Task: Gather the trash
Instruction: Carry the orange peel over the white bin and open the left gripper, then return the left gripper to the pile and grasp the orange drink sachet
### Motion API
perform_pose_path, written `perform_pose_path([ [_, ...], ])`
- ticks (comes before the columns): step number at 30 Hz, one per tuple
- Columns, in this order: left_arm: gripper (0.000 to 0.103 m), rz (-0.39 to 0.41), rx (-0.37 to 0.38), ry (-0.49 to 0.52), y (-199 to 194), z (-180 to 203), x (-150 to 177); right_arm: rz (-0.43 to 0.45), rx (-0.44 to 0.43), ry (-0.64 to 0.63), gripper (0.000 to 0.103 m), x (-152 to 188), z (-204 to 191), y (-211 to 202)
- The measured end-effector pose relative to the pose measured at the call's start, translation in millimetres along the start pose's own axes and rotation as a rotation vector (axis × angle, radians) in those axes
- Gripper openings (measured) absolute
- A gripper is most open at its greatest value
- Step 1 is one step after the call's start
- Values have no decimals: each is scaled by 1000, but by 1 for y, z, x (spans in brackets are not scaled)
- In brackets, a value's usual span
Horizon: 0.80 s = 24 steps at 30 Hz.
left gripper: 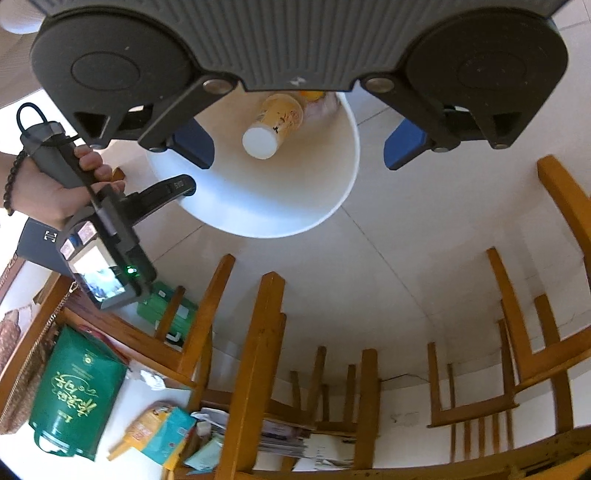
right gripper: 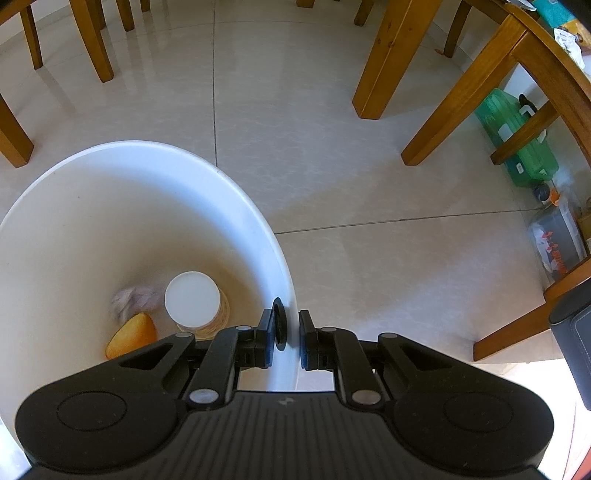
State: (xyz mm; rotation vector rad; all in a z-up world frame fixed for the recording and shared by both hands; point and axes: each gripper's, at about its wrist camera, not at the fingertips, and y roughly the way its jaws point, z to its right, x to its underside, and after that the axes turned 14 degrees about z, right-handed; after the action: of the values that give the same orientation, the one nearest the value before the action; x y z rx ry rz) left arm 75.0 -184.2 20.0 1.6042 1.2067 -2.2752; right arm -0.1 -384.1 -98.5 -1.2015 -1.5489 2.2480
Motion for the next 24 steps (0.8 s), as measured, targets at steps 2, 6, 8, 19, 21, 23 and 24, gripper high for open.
perform_pose_path([
  [2, 99, -2, -15, -11, -3, -7, 3, -1, 0, 0, 15, 0, -1, 0],
  [6, 99, -2, -53, 6, -7, -15, 18, 2, 1, -3, 16, 2, -2, -1],
  [8, 99, -10, -59, 0, -9, -20, 28, 2, 2, -5, 16, 2, -2, -1],
  [19, 99, -111, -160, -91, 3, -52, 113, 3, 4, -10, 16, 3, -4, -2],
  [21, 99, -139, -170, -107, 7, -56, 127, 4, 5, -12, 16, 3, -3, -2],
  [23, 99, -158, -176, -106, 11, -57, 143, 6, 7, -17, 16, 3, -4, -2],
  [24, 99, -170, -176, -95, 13, -57, 153, 6, 8, -20, 16, 3, -4, -2],
])
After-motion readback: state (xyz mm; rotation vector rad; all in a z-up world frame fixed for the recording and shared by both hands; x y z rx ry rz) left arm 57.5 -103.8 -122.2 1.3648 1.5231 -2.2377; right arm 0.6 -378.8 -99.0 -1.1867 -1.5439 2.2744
